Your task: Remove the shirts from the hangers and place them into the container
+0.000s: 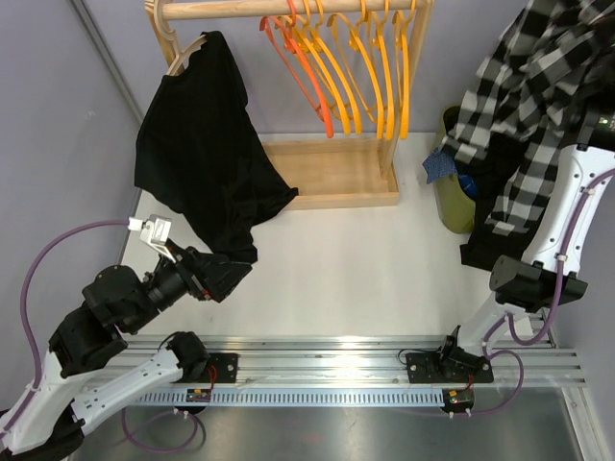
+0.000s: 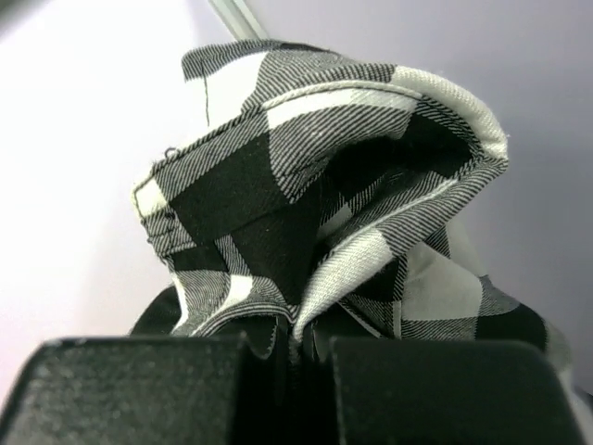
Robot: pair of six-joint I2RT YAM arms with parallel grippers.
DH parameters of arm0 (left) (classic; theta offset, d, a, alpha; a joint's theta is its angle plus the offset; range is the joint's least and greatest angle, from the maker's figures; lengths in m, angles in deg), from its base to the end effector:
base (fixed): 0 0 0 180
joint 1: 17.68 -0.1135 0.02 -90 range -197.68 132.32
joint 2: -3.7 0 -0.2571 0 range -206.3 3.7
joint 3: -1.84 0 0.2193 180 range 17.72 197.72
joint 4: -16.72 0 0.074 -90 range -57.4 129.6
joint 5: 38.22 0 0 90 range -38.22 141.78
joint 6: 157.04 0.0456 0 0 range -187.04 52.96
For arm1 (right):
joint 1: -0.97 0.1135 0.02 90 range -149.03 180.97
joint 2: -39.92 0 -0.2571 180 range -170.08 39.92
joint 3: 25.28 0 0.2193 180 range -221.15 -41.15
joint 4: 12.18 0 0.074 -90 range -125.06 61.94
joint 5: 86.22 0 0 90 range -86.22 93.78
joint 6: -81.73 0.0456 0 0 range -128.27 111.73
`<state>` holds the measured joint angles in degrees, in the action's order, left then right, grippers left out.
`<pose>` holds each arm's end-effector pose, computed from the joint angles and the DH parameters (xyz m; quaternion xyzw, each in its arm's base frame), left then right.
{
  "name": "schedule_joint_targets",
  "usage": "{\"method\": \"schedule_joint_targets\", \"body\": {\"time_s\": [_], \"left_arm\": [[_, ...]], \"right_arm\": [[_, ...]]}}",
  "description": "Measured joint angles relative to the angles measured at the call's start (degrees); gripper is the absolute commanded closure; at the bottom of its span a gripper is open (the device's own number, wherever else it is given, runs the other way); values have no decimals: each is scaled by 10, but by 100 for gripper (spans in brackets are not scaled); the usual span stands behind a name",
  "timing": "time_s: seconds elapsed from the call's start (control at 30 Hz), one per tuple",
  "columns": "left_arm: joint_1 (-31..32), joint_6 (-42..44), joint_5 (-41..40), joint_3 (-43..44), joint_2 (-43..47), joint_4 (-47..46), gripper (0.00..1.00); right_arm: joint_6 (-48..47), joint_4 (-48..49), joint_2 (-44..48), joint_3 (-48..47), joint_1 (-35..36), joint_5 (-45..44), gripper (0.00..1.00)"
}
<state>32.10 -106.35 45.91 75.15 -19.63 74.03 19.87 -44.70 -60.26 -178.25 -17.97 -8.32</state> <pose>0.0315 -0.0301 0.3680 0.0347 0.7498 -0.4353 0.4971 0.2895 -0.1094 0.5823 0.3063 0.4866 0.0054 0.8181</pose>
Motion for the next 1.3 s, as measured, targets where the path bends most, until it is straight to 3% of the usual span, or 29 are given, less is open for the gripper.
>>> {"method": "schedule_joint_targets", "body": {"time_s": [0.2, 0.37, 0.43, 0.57, 0.8, 1.03, 1.3], "left_arm": [[0, -4, -5, -4, 8, 6, 1], [0, -1, -6, -8, 3, 5, 1], [0, 2, -6, -9, -2, 3, 1], [0, 8, -5, -17, -16, -13, 1], [0, 17, 0, -33, -42, -42, 1], [0, 17, 7, -57, -29, -66, 1], [0, 18, 2, -63, 16, -54, 1]], "right_arm": [[94, 177, -40, -57, -46, 48, 100], [200, 274, -117, -172, -84, 97, 100], [229, 303, -133, -160, -99, 112, 100], [247, 331, -141, -33, -100, 150, 100], [151, 226, -169, 183, -50, 135, 100], [57, 19, -188, 205, 32, 33, 100], [57, -75, -185, 291, 65, -64, 100]]}}
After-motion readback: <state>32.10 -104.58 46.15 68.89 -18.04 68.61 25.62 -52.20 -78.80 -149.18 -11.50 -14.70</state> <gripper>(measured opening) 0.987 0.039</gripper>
